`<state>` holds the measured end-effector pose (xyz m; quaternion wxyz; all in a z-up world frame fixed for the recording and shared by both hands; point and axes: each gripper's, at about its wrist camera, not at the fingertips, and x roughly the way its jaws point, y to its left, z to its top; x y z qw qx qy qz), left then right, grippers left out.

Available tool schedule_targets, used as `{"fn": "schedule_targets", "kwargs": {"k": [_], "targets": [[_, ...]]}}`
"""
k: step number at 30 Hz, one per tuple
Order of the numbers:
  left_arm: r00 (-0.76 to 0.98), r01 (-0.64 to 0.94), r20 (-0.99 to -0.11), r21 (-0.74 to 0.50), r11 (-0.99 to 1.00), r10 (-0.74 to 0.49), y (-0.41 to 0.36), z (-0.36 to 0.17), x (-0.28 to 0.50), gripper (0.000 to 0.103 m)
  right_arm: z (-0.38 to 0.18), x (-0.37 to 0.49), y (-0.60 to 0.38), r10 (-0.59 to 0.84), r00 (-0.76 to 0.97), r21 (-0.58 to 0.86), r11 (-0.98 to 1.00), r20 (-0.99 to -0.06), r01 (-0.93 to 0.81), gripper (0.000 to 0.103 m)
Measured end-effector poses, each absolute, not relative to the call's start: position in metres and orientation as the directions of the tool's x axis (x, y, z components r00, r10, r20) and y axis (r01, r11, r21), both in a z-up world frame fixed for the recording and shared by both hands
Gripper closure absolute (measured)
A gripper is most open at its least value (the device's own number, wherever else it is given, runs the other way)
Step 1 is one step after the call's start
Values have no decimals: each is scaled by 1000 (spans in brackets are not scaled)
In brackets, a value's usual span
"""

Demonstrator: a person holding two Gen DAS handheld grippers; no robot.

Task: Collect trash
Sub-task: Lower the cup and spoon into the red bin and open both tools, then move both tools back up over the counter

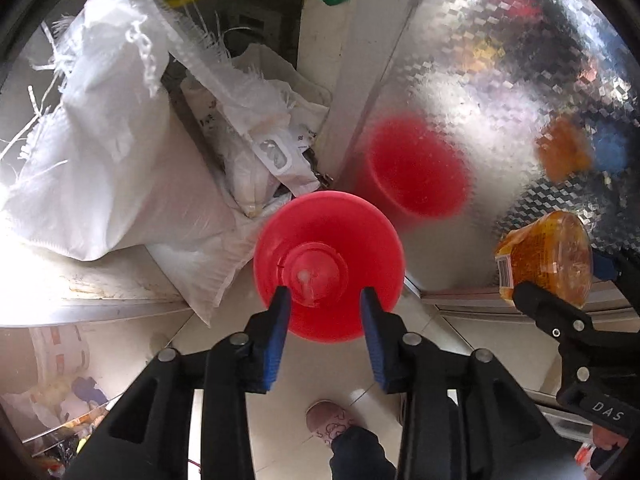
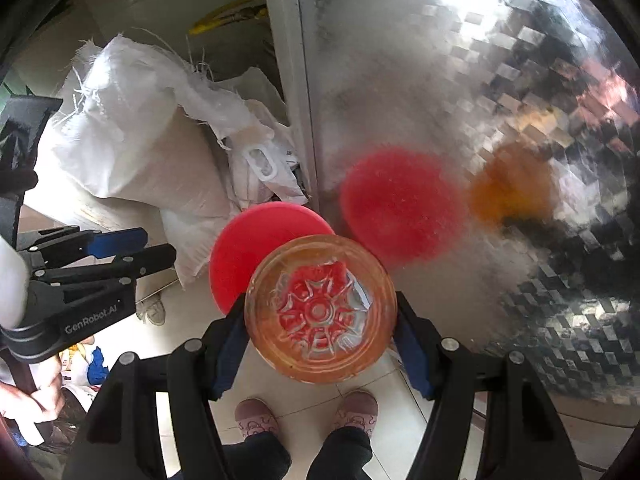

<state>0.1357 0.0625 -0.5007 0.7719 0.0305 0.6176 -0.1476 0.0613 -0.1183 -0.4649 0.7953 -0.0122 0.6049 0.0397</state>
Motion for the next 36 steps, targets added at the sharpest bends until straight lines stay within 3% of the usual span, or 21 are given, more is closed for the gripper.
{"fn": "schedule_targets", "kwargs": {"k": [7,12,14,17,20,22,24,30,36], "targets": [[196,210,-963,-141,968,-183,78,-492,138,68,-465,72,-109,90,269,58,990,-959,-127,38],[211,152,-964,-130,980,-161,96,-498,142,47,-473,85,-93,101,282,53,983,-954,-174,38],[209,122,-966,-127,984,-150,103,-502,144,34,-476,89,-87,99,282,44,979,-954,-198,38],[222,83,-965,-123,989,-138,114,-504,142,24,-479,94,-77,100,293,28,970,-951,-240,38],[224,43,-965,-131,990,-137,123,-509,140,21,-483,97,-67,94,312,4,961,-945,-278,33],[226,26,-963,-144,989,-146,127,-512,138,18,-485,98,-63,95,323,-6,955,-942,-297,18],[234,9,-961,-153,988,-151,130,-514,135,16,-488,98,-61,99,324,-6,951,-941,-309,13],[259,-16,-960,-115,993,-107,136,-494,119,16,-483,97,-52,93,321,-14,949,-942,-316,12],[275,-34,-953,-138,990,-123,144,-437,95,16,-426,79,-45,100,351,-24,943,-931,-333,12]]}}
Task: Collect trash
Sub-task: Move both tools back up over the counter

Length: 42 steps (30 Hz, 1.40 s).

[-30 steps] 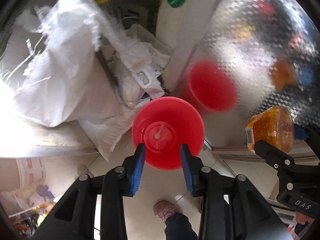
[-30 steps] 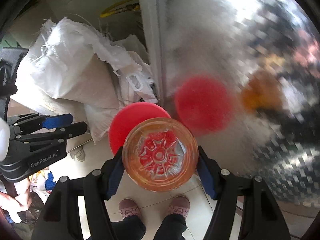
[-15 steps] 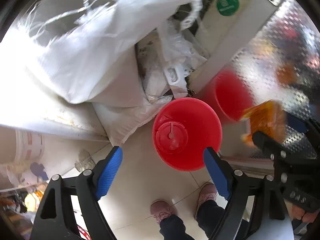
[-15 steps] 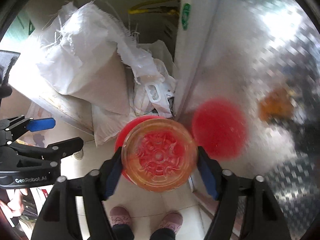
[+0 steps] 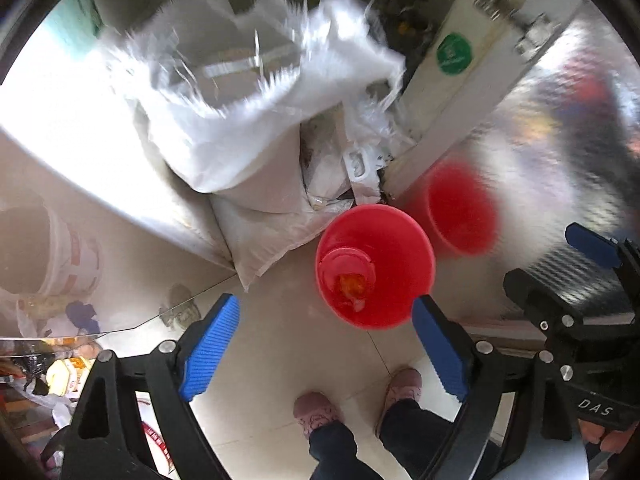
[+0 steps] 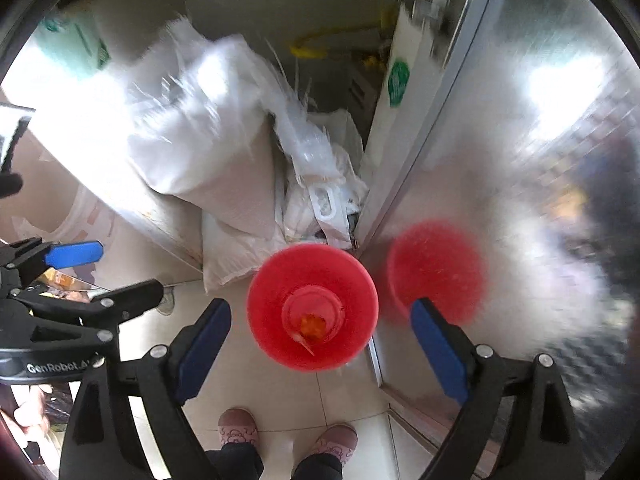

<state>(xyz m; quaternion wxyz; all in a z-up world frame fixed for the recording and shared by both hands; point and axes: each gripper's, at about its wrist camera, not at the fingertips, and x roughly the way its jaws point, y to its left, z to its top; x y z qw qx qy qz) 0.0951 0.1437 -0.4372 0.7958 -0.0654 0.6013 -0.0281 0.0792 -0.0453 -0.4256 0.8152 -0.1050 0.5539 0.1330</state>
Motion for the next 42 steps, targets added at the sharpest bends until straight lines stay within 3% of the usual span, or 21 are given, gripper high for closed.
{"fn": "schedule_targets", "kwargs": {"k": [14,21,32,42], "targets": [[375,113,-914,-123,986,-157,131,-207,67,16,-201,28,-59,62,480,-79,960,-875,-268,7],[432,229,-876,-124,965,-215,105,-131,84,16,-124,21,-85,0,553,-101,983,-833,-154,1],[442,347,-855,-117,931,-272,51,-84,150,16,-84,64,-129,-96,544,-145,988,-834,-47,0],[347,362,-894,-151,920,-283,5,-123,210,16,-109,121,-171,-106,491,-147,988,-865,-45,0]]}}
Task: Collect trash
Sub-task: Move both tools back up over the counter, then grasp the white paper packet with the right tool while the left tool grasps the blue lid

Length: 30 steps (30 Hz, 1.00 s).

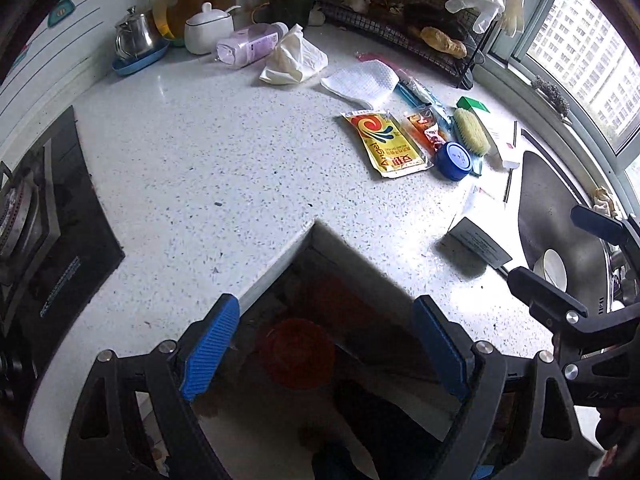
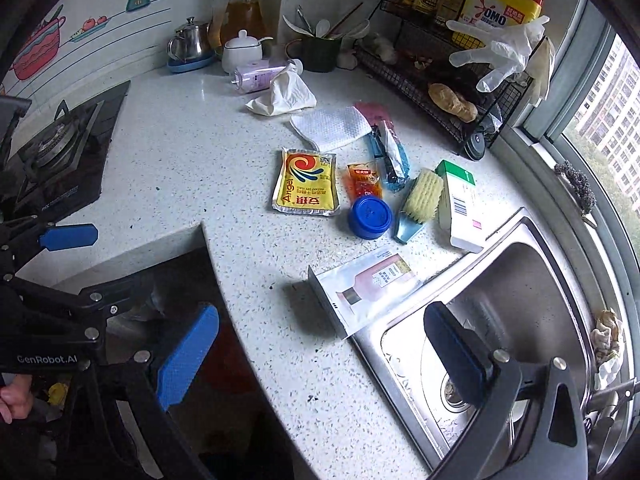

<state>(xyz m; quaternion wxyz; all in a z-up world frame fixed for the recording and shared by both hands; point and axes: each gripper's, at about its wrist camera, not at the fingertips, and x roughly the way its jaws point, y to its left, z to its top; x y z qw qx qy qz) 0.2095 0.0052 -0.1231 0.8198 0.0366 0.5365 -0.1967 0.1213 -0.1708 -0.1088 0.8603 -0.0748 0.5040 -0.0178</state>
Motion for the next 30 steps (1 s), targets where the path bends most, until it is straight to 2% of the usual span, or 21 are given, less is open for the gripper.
{"fn": "schedule_targets", "kwargs": {"k": [3,5,11,14,16,17,18,19,22,30], "targets": [[315,357,-907,-158,921,-278,-4,-138,222,16,-123,136,-179,-97,466,-136,989,-880,-51,0],[302,354,-915,-152,923,-267,-8,-146,229,16,-133,145,-183,-80,436,-119,991,-897,-63,5],[277,345,-932,-132,929,-235,-11,-160,240,16,-160,160,-190,-23,340,-64,992,-940,-110,33],[264,340,-937,-131,931,-228,-12,-164,243,16,-171,163,-190,-11,297,-46,993,-955,-112,49],[260,345,-938,-132,929,-230,-14,-164,244,16,-176,164,-190,8,276,-22,994,-961,-105,67],[259,348,-938,-133,928,-232,-16,-164,244,16,-178,164,-190,3,278,-26,995,-961,-101,70],[256,350,-939,-132,927,-230,-17,-164,245,16,-178,164,-190,-25,288,-54,994,-957,-94,89],[251,349,-940,-135,927,-231,-18,-163,246,16,-178,165,-190,-36,291,-65,994,-956,-91,97],[242,352,-938,-152,924,-247,-24,-156,250,16,-172,165,-194,-5,304,-29,997,-953,-74,101],[236,439,-919,-189,878,-316,-54,-115,258,16,-126,164,-220,11,415,16,1000,-910,8,102]]}}
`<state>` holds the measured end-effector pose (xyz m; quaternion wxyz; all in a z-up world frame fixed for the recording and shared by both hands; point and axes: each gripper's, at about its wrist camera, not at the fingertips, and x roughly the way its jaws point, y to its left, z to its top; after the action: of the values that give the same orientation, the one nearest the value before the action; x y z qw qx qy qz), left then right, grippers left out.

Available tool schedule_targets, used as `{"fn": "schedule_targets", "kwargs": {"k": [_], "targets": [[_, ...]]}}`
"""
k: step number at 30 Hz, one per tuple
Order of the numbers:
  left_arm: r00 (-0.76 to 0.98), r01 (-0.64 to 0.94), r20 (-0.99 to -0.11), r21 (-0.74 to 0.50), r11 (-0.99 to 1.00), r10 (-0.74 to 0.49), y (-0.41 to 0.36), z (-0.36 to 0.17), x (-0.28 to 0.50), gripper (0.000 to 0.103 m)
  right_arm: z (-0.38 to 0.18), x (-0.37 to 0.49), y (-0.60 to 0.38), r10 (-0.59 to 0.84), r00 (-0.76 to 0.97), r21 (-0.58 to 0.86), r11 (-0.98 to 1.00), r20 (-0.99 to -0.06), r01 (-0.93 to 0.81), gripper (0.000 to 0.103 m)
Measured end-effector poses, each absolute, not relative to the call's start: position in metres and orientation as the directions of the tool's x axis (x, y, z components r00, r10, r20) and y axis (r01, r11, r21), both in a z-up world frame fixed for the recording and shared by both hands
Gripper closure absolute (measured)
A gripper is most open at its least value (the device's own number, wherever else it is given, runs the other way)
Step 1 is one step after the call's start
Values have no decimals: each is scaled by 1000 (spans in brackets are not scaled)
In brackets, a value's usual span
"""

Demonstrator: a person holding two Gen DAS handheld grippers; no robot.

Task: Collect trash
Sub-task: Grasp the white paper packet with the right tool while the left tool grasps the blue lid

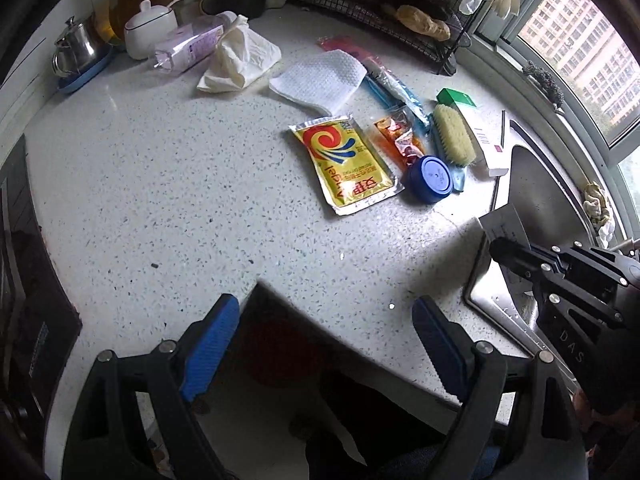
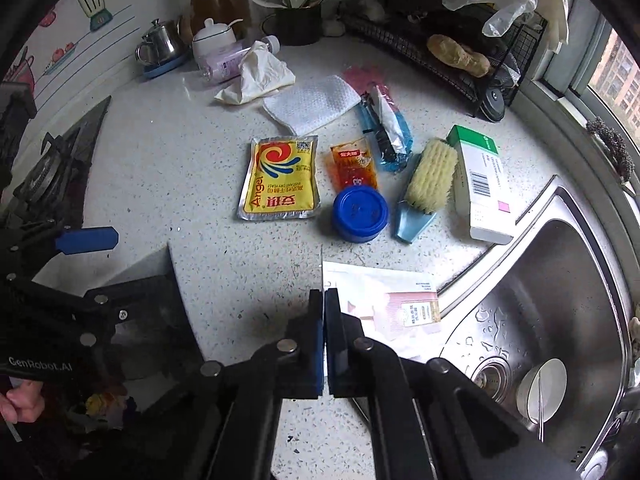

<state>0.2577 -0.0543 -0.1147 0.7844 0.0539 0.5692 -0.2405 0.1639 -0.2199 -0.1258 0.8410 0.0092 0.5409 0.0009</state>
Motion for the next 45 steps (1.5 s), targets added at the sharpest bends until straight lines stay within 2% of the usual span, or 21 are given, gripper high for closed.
{"fn": "schedule_targets", "kwargs": {"k": [9,12,16,26,31,36,37,39,40,45], "targets": [[231,552,-904,-181,814,-359,-125,-96,272,16,-82,150,-276,-61,511,48,979,-858,197,102],[209,575,-905,-192,795,-370,-145,-100,278,16,-90,152,-288,-59,500,74,967,-864,243,102],[210,583,-924,-145,799,-321,-163,-114,293,16,-105,159,-304,-70,469,77,955,-880,287,102],[170,606,-946,-120,786,-275,-189,-151,321,16,-133,174,-320,-47,420,85,954,-906,288,102],[137,644,-946,-139,752,-293,-201,-163,326,17,-143,177,-327,-22,407,105,952,-913,287,102],[179,670,-942,-95,737,-284,-212,-163,332,25,-145,181,-333,-17,404,109,952,-915,287,102],[177,677,-941,-96,730,-288,-214,-163,333,29,-146,182,-334,-17,402,109,951,-916,289,102],[169,684,-937,-112,720,-306,-216,-161,332,41,-146,182,-334,-16,402,111,951,-915,289,102],[151,684,-938,-129,718,-313,-216,-162,332,56,-146,183,-334,-16,404,110,951,-915,288,102],[173,673,-938,-110,731,-301,-216,-163,329,59,-146,183,-333,-19,403,106,952,-915,287,102]]}}
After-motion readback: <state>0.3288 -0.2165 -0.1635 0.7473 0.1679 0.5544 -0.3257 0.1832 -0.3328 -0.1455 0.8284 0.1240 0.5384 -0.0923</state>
